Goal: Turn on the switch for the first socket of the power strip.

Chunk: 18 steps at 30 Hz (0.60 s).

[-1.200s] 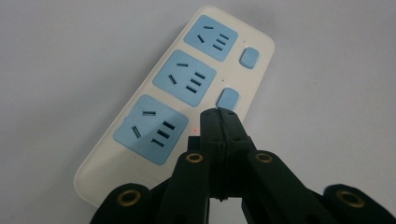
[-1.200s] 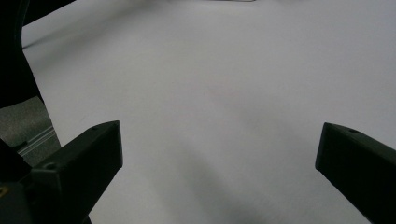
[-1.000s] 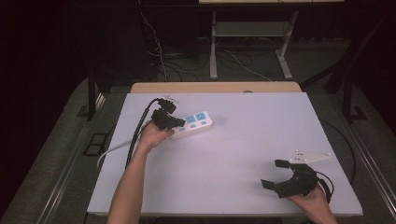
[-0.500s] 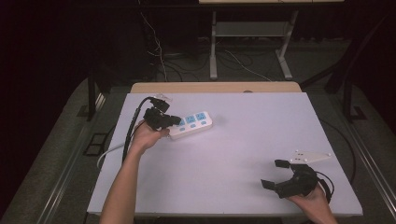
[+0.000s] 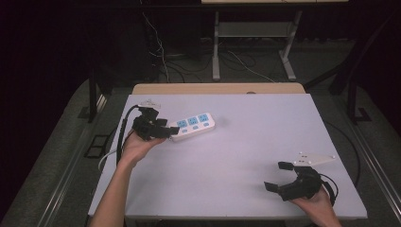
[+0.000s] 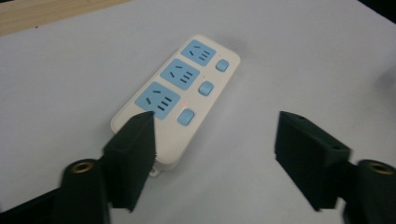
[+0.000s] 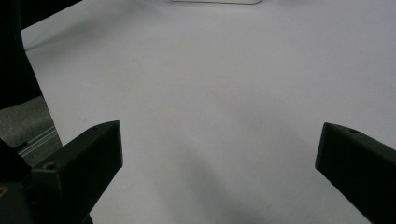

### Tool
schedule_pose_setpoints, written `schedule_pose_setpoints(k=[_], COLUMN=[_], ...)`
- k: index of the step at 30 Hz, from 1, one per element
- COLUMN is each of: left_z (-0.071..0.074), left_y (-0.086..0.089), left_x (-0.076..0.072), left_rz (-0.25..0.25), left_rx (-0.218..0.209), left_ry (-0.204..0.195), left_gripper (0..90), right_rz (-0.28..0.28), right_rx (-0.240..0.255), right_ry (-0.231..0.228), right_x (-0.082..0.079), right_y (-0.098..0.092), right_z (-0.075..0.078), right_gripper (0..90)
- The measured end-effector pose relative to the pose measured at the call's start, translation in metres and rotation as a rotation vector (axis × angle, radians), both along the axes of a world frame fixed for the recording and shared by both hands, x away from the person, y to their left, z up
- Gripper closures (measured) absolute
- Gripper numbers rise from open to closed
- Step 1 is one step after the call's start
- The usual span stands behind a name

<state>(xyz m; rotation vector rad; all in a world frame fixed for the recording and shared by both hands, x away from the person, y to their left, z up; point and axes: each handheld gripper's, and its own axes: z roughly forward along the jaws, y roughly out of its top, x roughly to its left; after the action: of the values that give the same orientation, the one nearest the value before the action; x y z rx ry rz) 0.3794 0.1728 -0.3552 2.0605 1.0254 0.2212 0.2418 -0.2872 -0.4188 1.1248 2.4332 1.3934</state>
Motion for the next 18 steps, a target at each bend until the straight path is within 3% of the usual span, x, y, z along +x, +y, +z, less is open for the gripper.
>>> schedule_pose_setpoints(k=[6, 10, 18], left_z=[0.000, -0.001, -0.003], left_y=[0.008, 0.010, 0.017], left_x=[-0.015, -0.025, -0.052], left_rz=[0.004, 0.006, 0.001], left_rx=[-0.023, -0.029, -0.064], left_ry=[-0.007, 0.003, -0.038], left_gripper=[14.7, 0.0, 0.0], right_rz=[0.001, 0.001, 0.001], right_rx=[0.001, 0.001, 0.000], right_ry=[0.000, 0.000, 0.001], right_x=[0.000, 0.000, 0.000], right_y=[0.000, 0.000, 0.001], right_z=[0.000, 0.000, 0.000], right_gripper=[0.2, 0.2, 0.3])
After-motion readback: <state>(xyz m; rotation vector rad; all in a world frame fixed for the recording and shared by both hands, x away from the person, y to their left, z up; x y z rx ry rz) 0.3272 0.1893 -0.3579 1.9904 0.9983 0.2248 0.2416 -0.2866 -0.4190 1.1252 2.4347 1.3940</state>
